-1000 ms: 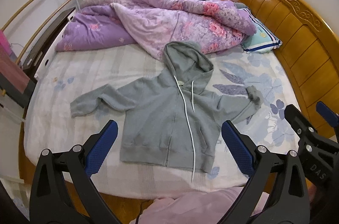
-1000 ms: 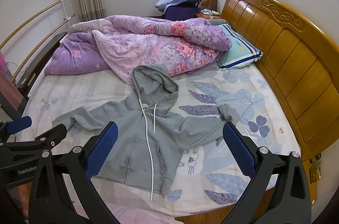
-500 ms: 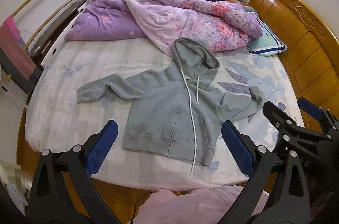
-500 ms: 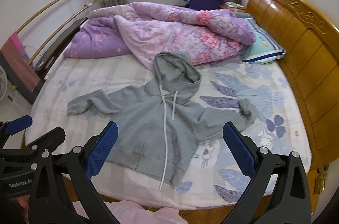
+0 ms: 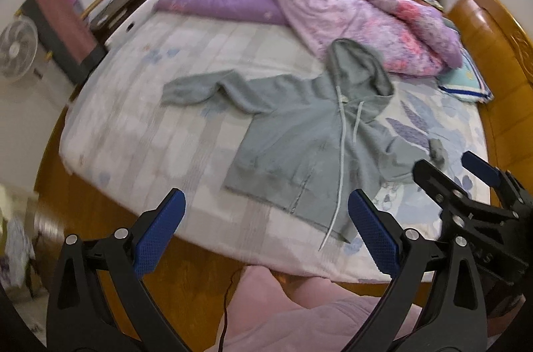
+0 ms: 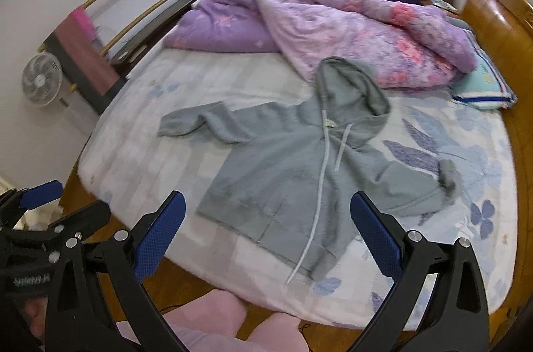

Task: Fold large clothes
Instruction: 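Lower the left tool onto the hoodie sleeve cuff and grasp it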

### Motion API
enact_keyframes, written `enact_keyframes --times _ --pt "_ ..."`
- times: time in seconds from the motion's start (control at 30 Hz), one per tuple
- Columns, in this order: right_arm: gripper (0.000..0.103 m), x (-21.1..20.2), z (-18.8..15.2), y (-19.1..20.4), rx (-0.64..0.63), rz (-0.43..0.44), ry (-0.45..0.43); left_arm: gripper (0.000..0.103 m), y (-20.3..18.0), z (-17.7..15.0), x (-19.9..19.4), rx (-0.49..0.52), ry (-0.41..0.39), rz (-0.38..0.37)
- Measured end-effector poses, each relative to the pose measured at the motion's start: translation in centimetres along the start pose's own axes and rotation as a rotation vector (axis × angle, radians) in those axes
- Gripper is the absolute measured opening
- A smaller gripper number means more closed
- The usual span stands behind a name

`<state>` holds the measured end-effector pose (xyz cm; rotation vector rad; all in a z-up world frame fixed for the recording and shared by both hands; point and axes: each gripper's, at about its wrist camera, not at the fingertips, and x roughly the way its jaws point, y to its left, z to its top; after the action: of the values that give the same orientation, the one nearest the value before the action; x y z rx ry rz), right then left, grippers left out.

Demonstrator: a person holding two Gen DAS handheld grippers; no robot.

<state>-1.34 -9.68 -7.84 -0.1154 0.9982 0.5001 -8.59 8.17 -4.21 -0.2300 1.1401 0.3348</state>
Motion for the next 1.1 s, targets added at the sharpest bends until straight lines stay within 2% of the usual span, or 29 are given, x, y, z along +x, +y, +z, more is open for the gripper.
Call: enact_keyframes --times 0.13,0.23,0.3,0.4,0.5,0.7,0.9,1.1 --pt "0.096 1.9 0.9 1.6 -0.019 0.032 0.036 0.098 3.4 0.8 1.6 -0.090 0.029 -0.002" --pt "0.096 3.0 1.7 2.4 0.010 0.085 0.030 0.098 6.3 1.6 3.2 -0.140 0.070 -0.035" --pt "0.096 3.9 2.4 2.9 0.032 0.099 0.029 0.098 8.4 2.5 4.3 -0.158 0.069 -0.051" --pt "0.096 5.9 3.8 3.7 0.082 0.097 0.047 0.098 11.6 4.6 6.6 -0.159 0.075 -0.041" --pt "0.096 8.0 5.2 4.8 0.133 0.062 0.060 0.098 14.6 6.7 9.1 -0.161 0.091 -0.074" --pt "0.096 13.4 7.7 6.0 0.241 0.003 0.098 0.098 21.2 11.4 16.5 -0.197 0.160 -0.150" --pt "0.095 19.3 9.5 6.0 0.331 -0.037 0.162 0.098 25.7 14.5 24.7 -0.272 0.237 -0.239" --pt "0.095 24.5 11.4 4.8 0.363 -0.070 0.212 0.098 29.8 16.4 33.8 -0.395 0.291 -0.259"
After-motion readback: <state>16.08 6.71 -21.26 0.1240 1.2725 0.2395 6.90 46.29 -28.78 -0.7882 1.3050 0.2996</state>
